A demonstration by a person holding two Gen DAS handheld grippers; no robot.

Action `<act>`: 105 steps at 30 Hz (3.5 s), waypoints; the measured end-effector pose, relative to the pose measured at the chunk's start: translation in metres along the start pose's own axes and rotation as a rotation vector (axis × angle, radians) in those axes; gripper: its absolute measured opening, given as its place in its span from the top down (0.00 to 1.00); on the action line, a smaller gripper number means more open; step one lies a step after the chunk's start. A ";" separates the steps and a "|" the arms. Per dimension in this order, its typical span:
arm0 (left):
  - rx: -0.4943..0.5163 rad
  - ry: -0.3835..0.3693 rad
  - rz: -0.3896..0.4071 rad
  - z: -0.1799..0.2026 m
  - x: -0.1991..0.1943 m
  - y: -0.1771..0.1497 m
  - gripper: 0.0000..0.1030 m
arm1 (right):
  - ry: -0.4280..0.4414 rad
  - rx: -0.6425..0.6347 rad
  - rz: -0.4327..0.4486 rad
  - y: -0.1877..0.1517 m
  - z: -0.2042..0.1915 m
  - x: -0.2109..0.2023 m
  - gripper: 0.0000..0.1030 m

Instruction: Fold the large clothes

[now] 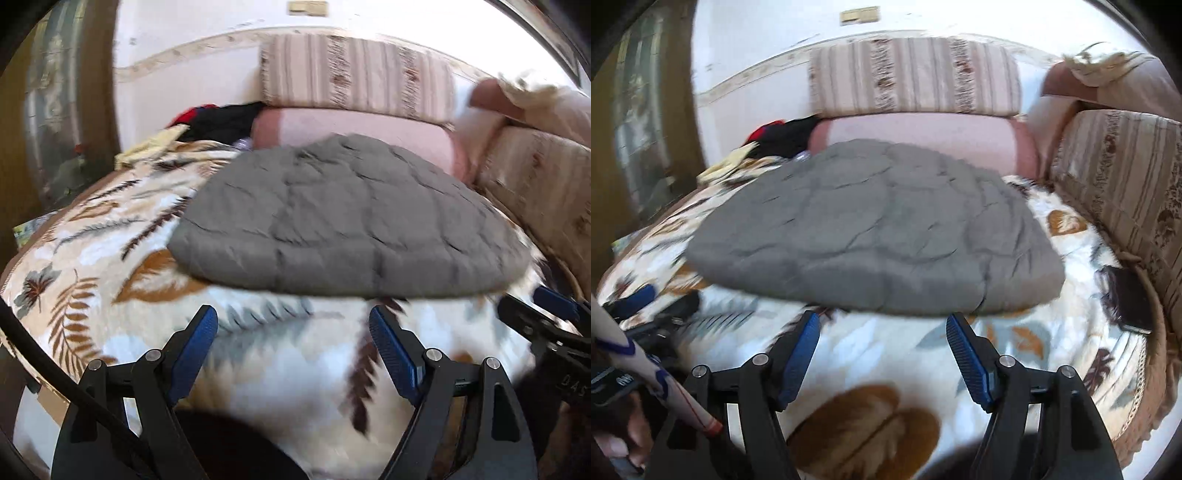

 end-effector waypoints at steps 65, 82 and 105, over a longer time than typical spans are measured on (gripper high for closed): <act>0.039 0.192 -0.013 -0.021 -0.046 0.065 0.00 | -0.045 -0.016 0.087 0.064 -0.031 -0.076 0.01; 0.057 0.184 -0.035 -0.017 -0.042 0.055 0.00 | -0.048 -0.008 0.081 0.060 -0.028 -0.072 0.01; 0.057 0.183 -0.040 -0.018 -0.041 0.053 0.00 | -0.046 -0.016 0.069 0.056 -0.033 -0.068 0.01</act>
Point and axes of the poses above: each gripper's, at about its wrist camera, not at the fingertips, and x roughly the way its jaws point, z to its right, y to its top, the point moved 8 cm from there along x, roughly the way its jaws point, and after that the axes turned 15 degrees about z, right-handed, at the moved point
